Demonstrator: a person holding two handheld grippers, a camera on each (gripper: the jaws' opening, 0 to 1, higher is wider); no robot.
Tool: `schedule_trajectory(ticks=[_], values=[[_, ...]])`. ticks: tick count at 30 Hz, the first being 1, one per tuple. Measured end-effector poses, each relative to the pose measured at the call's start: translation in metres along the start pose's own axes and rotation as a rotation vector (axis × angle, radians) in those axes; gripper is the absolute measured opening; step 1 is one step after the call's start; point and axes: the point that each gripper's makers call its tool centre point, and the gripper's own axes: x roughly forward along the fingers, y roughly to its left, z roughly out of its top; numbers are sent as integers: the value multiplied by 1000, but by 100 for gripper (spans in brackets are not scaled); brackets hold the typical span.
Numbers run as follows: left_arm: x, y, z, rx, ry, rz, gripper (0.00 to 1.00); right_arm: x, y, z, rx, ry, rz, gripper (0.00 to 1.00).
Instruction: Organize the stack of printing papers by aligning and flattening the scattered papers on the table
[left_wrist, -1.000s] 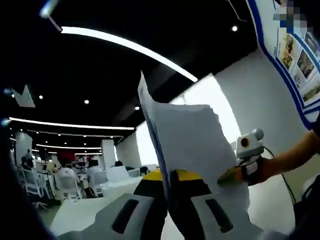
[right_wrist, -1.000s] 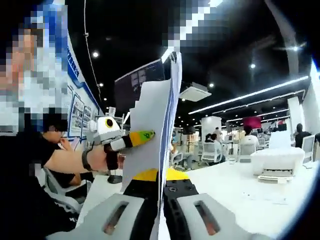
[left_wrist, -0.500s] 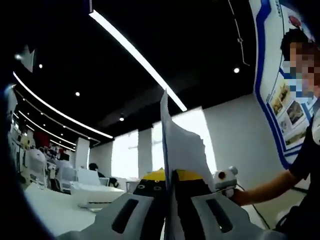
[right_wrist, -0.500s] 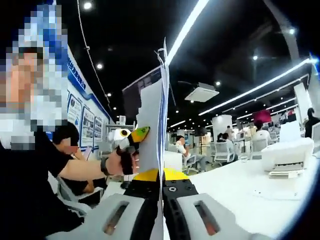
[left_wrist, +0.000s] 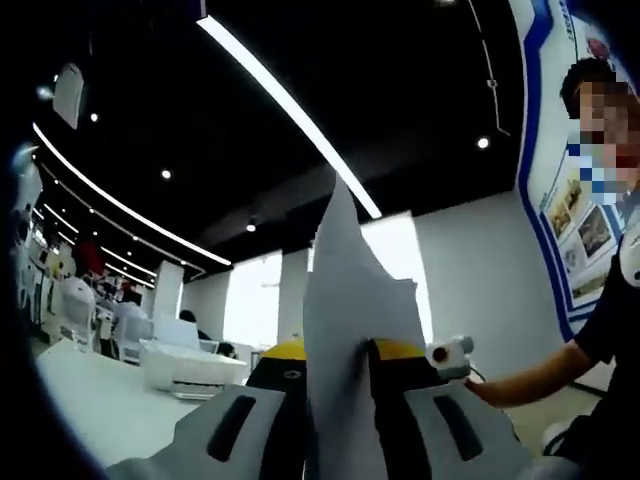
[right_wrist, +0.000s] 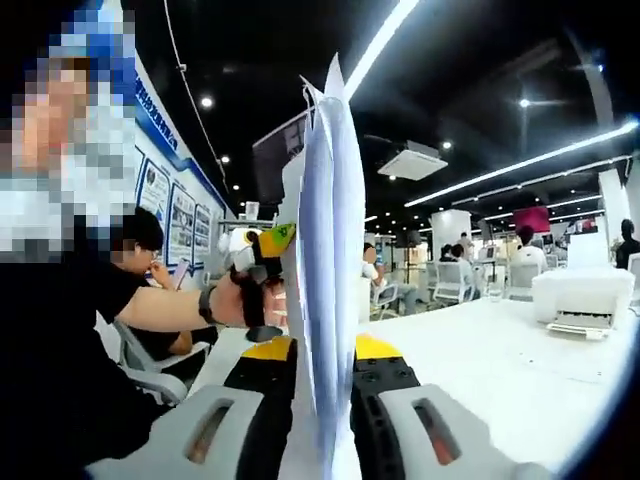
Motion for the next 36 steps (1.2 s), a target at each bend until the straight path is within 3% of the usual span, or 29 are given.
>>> schedule_trajectory(ticks=[3, 6, 9, 12, 13, 17, 22, 25, 28, 31, 36], values=[[8, 5, 6, -10, 5, 13, 32, -1, -5, -12, 19, 35, -14, 22], [19, 2, 11, -8, 0, 3, 30, -2, -9, -17, 30, 53, -38, 22], [24, 2, 2, -33, 27, 13, 32, 1, -14, -21, 63, 55, -68, 20], [24, -3, -9, -49, 47, 2, 35, 1, -34, -36, 69, 119, -187, 21], [23, -4, -14, -52, 66, -1, 35, 3, -38, -38, 64, 116, -194, 22], [17, -2, -14, -65, 53, 14, 37, 1, -31, -55, 133, 150, -145, 29], [19, -9, -13, -89, 33, -17, 36, 3, -18, -49, 113, 113, -96, 30], [23, -11, -17, -115, 28, -24, 37, 11, -18, -49, 129, 108, -105, 37], [28, -18, -22, -141, 7, -32, 36, 15, -19, -50, 145, 98, -115, 36], [27, -19, -24, -96, 29, -27, 35, 12, -24, -51, 157, 105, -136, 38], [19, -8, -15, -63, 22, 9, 25, -3, -27, -45, 133, 91, -141, 27]])
